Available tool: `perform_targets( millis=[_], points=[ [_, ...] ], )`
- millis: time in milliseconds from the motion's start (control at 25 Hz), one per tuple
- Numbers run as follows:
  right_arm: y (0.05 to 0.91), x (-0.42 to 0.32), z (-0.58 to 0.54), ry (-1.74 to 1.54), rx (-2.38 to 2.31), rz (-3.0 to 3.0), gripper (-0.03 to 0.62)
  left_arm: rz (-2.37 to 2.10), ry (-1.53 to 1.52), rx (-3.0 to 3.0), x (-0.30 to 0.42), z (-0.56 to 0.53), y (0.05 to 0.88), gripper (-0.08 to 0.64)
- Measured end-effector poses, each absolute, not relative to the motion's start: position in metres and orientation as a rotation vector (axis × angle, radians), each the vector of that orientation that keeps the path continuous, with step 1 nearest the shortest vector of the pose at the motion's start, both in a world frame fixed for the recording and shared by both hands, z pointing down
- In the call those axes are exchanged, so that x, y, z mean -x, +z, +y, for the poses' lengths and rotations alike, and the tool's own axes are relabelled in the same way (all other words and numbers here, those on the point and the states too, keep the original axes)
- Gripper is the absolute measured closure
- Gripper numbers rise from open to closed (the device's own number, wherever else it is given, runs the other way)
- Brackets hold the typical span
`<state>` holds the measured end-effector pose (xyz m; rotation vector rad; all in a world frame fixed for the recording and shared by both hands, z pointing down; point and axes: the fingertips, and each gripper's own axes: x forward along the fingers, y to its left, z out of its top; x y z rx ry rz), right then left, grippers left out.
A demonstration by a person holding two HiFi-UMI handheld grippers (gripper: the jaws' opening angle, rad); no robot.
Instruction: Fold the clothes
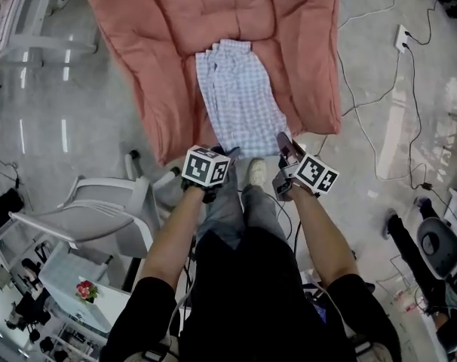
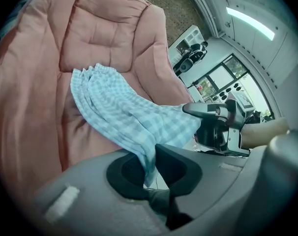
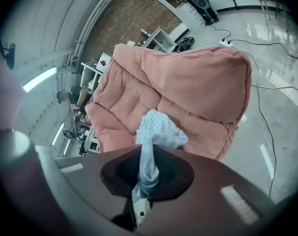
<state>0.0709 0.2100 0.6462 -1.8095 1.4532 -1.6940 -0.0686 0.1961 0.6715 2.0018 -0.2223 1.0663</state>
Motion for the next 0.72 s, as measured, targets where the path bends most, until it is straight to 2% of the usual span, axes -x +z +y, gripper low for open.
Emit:
perform_targets(
  millis=[440,720],
  points=[
    [0.71,-0.056,0.28,-1.838,1.79,1.419,0.572,-0.268,1.084,-1.907,0.086,0.267,0.729,0.511],
    [0.714,-0.051,0.297,-1.873,1.776,1.422,0.572,-0.299,1.038,-1.844,0.093,0.29,0.736,0.509]
  ],
)
